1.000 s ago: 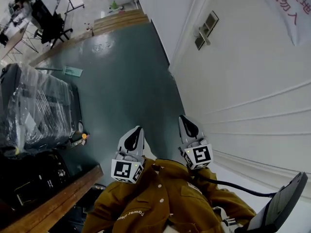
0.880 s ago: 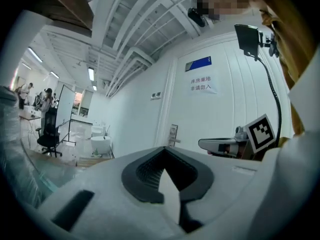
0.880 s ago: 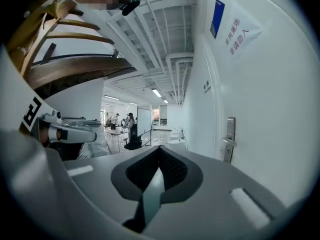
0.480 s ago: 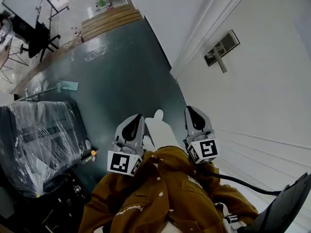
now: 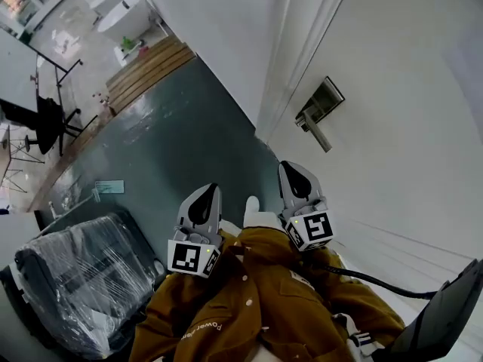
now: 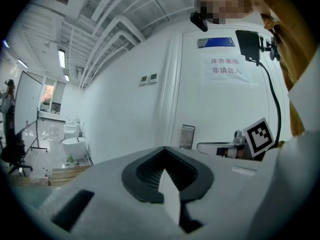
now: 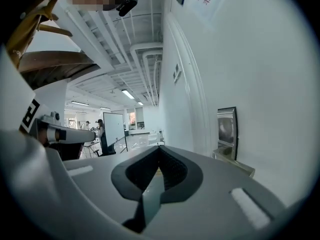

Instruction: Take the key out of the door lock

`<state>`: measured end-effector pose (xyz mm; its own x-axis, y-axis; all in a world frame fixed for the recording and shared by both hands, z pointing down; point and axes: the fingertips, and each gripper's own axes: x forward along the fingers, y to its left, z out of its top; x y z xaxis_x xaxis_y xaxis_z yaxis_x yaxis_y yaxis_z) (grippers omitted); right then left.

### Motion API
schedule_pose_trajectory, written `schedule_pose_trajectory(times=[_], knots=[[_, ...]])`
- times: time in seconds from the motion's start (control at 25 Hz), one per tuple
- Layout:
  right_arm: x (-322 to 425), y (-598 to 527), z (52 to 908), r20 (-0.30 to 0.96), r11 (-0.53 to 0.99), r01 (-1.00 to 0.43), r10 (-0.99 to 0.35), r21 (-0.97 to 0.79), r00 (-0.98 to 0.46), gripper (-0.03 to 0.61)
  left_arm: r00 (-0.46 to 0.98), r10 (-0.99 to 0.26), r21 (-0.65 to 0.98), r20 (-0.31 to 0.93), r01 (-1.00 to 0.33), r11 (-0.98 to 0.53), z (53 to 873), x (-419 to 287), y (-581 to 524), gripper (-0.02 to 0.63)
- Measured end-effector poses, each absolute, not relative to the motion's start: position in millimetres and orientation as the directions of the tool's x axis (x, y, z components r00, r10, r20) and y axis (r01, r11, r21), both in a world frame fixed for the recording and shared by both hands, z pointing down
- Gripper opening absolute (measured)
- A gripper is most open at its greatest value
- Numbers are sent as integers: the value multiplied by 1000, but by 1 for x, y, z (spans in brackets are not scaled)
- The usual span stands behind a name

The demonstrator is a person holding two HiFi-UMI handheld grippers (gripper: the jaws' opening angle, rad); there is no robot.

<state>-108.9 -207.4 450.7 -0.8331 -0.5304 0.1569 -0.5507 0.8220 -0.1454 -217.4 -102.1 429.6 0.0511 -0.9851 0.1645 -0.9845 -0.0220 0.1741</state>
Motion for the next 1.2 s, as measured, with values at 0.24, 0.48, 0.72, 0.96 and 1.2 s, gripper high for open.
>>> schedule_pose_trajectory(times=[0.24,0.48,0.72,0.96,1.2], knots=[[-102,-240,474,187,733,-656,-629,-179,-754,6,225,-960,181,166,-964,-194,433,-207,-162,0],[-80,-262,527,147,501,-698,-750,-512,-645,6,405,-897,203,178,-907,-369,466,-197,-195,0],[-69,-312,582,40,167,-335,-845,-927,-534,152,516,-839,238,174,-849,-472,463,-183,-209,0],[-73,-351,621,-18,69,-104,-905,-992,-426,140,547,-821,235,163,-830,-506,463,-186,-210,0],[-81,-377,622,-44,70,-50,-915,-996,-402,126,543,-822,232,172,-833,-502,461,-195,-213,0]])
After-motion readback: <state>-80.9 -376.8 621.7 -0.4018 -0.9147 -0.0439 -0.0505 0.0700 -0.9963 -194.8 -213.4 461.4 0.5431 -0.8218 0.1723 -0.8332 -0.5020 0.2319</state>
